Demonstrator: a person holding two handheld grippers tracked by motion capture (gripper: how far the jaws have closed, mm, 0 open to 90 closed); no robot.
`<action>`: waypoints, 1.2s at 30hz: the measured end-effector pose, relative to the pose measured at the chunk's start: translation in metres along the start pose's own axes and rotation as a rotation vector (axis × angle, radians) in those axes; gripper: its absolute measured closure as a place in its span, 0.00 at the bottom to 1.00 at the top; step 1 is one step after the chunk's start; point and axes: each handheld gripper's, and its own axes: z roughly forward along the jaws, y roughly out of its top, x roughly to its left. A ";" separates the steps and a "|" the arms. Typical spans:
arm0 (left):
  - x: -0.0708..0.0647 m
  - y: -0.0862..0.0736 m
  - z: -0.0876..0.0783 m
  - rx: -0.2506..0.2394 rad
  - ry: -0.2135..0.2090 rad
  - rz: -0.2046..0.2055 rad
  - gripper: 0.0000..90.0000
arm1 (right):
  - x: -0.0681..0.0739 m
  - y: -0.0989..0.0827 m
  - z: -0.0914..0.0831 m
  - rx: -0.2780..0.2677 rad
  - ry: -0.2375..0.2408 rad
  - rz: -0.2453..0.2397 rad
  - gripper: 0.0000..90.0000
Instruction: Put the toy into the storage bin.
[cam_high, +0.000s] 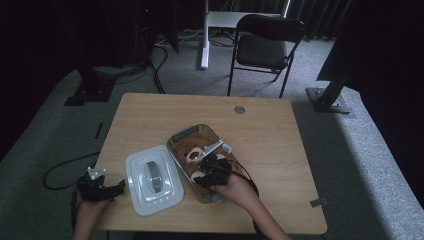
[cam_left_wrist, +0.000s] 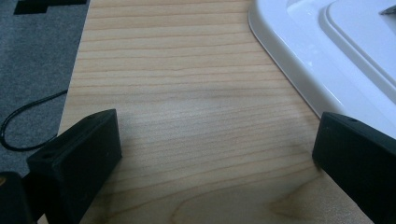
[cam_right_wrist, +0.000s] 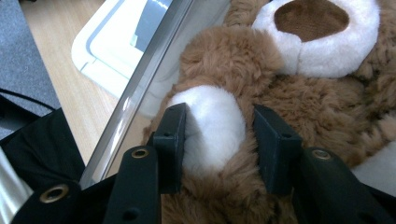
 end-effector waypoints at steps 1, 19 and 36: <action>0.000 0.000 0.000 0.001 0.000 0.000 0.02 | 0.001 -0.001 -0.001 -0.006 -0.003 0.000 0.63; 0.000 0.000 0.000 -0.001 0.001 0.002 0.02 | -0.063 -0.022 -0.049 -0.128 -0.055 0.178 0.68; 0.000 0.000 0.000 0.000 0.003 0.000 0.02 | -0.067 -0.025 -0.060 -0.215 -0.064 0.192 0.58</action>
